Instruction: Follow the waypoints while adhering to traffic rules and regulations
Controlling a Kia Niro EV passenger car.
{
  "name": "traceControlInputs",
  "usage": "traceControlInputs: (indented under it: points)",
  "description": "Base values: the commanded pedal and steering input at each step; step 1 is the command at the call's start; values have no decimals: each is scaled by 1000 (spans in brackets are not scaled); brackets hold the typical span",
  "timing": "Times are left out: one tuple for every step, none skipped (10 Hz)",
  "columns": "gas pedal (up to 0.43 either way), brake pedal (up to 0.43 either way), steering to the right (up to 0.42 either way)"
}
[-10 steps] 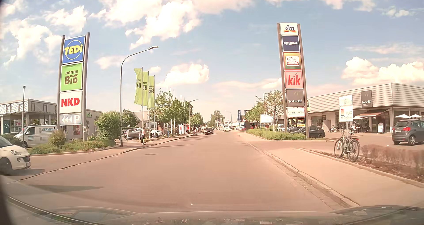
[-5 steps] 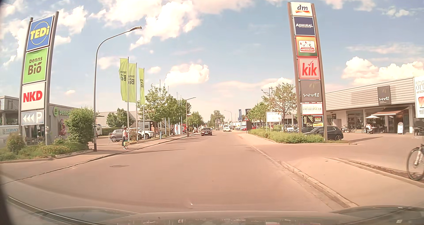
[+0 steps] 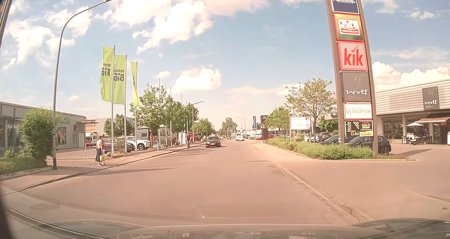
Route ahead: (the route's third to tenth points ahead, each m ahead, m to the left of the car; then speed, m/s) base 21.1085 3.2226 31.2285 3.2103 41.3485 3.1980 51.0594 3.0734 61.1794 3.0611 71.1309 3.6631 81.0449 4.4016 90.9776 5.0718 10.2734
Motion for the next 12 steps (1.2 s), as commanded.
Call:
traceControlInputs:
  points:
    - [177, 18, 1]
    - [169, 18, 0]
    - [138, 18, 0]
    - [130, 18, -1]
    - [130, 18, -3]
    - [130, 18, -5]
    - [130, 18, -5]
    - [130, 18, -4]
    - [130, 18, -4]
    - [130, 18, -4]
    - [130, 18, -4]
    - [130, 18, -4]
